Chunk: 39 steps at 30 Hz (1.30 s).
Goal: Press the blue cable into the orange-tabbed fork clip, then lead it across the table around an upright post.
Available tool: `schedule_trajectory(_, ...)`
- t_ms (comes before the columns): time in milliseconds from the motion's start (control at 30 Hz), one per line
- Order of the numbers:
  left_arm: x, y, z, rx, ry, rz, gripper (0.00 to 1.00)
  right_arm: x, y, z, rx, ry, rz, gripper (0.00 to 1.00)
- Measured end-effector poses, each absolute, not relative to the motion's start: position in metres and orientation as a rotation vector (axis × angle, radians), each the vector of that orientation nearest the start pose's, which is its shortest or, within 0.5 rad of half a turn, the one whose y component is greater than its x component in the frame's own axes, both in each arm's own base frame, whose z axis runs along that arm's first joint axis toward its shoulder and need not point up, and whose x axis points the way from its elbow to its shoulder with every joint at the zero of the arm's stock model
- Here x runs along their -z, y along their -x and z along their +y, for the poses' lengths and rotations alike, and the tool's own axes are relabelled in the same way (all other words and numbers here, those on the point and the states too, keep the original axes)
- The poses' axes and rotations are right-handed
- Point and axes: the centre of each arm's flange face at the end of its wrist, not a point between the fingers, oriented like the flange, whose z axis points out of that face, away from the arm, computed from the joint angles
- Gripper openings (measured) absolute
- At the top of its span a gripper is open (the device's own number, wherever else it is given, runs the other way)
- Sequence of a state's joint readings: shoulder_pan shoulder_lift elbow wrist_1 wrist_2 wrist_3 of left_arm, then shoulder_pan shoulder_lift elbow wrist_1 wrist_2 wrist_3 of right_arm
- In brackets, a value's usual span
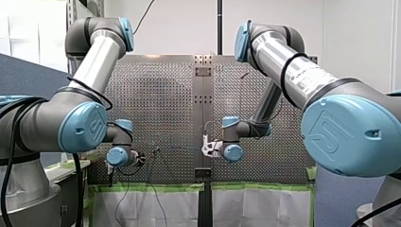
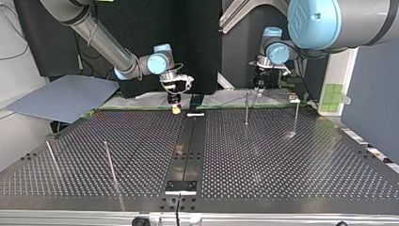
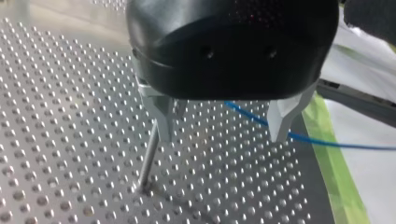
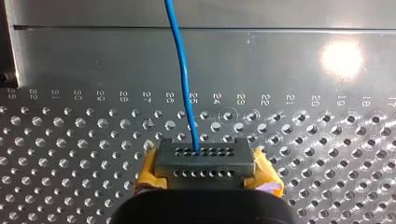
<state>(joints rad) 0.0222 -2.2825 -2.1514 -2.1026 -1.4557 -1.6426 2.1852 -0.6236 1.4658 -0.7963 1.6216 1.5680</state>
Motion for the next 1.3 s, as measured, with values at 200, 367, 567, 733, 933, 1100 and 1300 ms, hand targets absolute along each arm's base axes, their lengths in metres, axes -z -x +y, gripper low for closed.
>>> schedule_trajectory(200,0.003,-0.445,-0.138,0.151,-0.007,1.802,1.00,-0.014,-0.508,-0.499,-1.575,-1.654,-0.907,0.00)
schedule_trajectory(367,-0.011,-0.437,-0.142,0.167,-0.016,1.789,1.00,-0.014,-0.508,-0.499,-1.575,-1.654,-0.907,0.00)
schedule_trajectory(567,-0.016,-0.434,-0.149,0.191,-0.033,1.794,1.00,-0.014,-0.508,-0.499,-1.574,-1.655,-0.908,0.00)
schedule_trajectory(733,-0.016,-0.431,-0.155,0.209,-0.035,1.794,1.00,-0.014,-0.508,-0.499,-1.575,-1.655,-0.909,0.00)
schedule_trajectory(933,-0.017,-0.430,-0.161,0.213,-0.042,1.789,1.00,-0.014,-0.508,-0.499,-1.576,-1.655,-0.910,0.00)
schedule_trajectory(1100,-0.017,-0.430,-0.165,0.214,-0.043,1.781,1.00,-0.014,-0.508,-0.499,-1.578,-1.654,-0.911,0.00)
schedule_trajectory(1300,-0.017,-0.429,-0.165,0.210,-0.041,1.779,1.00,-0.014,-0.508,-0.500,-1.580,-1.652,-0.912,0.00)
